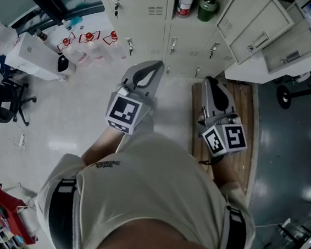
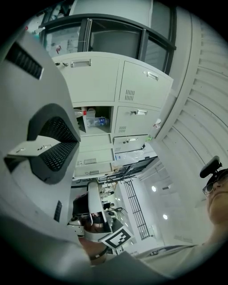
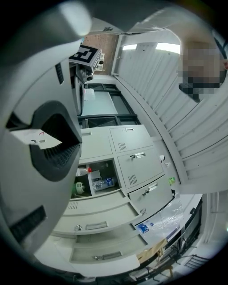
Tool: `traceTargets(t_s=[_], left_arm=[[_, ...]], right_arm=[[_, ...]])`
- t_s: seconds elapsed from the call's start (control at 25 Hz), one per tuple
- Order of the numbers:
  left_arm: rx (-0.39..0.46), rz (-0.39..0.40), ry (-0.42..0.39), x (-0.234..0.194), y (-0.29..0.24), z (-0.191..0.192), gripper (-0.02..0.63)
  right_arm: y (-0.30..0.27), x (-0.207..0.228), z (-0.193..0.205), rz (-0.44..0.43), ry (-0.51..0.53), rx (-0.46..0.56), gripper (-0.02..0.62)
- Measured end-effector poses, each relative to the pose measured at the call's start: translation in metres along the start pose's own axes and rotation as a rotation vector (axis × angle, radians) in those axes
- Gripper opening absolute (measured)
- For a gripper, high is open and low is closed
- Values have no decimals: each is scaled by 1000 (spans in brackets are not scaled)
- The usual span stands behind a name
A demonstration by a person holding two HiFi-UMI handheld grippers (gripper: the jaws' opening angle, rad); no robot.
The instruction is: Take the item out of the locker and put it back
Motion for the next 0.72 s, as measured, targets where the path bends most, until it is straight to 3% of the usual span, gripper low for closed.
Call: traceTargets(t_s=[0.72], left_arm=[[8, 97, 1, -98, -148, 3, 12]], right_arm=[[-146, 93, -21, 87, 0, 15, 3]])
Point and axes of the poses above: the fingertips, and each gripper's own axes: y backward along the fingers, x to its right, z out of its underside, the point moved 6 cm from there along y, backward along the fingers, and after that the axes turned 12 degrees about -z, right-handed, at the moved point
